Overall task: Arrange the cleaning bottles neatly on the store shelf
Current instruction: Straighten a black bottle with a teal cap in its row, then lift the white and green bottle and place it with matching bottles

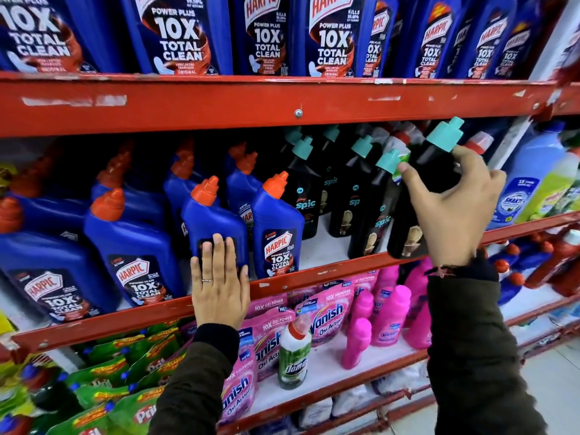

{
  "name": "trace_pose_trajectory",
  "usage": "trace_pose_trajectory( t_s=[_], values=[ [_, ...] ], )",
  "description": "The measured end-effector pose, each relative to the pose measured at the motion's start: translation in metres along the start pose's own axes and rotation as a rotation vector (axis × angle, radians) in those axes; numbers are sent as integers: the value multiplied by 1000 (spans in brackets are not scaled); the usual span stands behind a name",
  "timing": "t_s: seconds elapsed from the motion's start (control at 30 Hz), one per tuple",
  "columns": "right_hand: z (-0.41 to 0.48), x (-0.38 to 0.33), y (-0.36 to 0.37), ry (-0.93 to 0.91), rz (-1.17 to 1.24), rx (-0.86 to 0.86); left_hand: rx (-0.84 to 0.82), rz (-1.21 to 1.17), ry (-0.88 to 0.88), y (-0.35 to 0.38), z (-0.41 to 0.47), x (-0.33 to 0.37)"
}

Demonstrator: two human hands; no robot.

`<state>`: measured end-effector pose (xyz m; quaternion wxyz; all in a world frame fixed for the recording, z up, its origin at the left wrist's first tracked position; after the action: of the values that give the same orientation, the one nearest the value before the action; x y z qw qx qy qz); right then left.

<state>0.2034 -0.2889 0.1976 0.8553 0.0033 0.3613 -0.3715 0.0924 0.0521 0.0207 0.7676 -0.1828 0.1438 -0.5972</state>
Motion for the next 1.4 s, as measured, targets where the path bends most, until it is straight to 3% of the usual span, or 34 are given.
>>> trace_pose_trajectory(
  t_s=[0.33,0.8,1.0,1.13,1.3,1.4],
  values=[
    [-44,-50,56,-12,93,-174,-2,29,-5,-3,2,1],
    [-71,-48,113,-77,13,-349,-18,45,2,-2,1,1],
    [-106,-34,86,-129,246,-219,-36,68,-5,1,1,0],
    [-181,12,108,-3,402,-497,-52,68,-33,2,0,-1],
    [-296,83,149,289,211,-917,-46,78,-31,1,0,-1],
    [-333,99,167,413,196,-1039,-42,84,-26,2,1,0]
  ],
)
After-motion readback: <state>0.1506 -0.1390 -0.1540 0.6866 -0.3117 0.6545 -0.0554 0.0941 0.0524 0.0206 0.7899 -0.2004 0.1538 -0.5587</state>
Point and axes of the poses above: each hand's wrist, its own z-axis towards the middle knuckle, its own y-axis out of the palm, x = y × z, the point moved 10 cm from there along z, towards the middle knuckle, and after that the axes turned 4 degrees about -x, right-handed, at the moved point
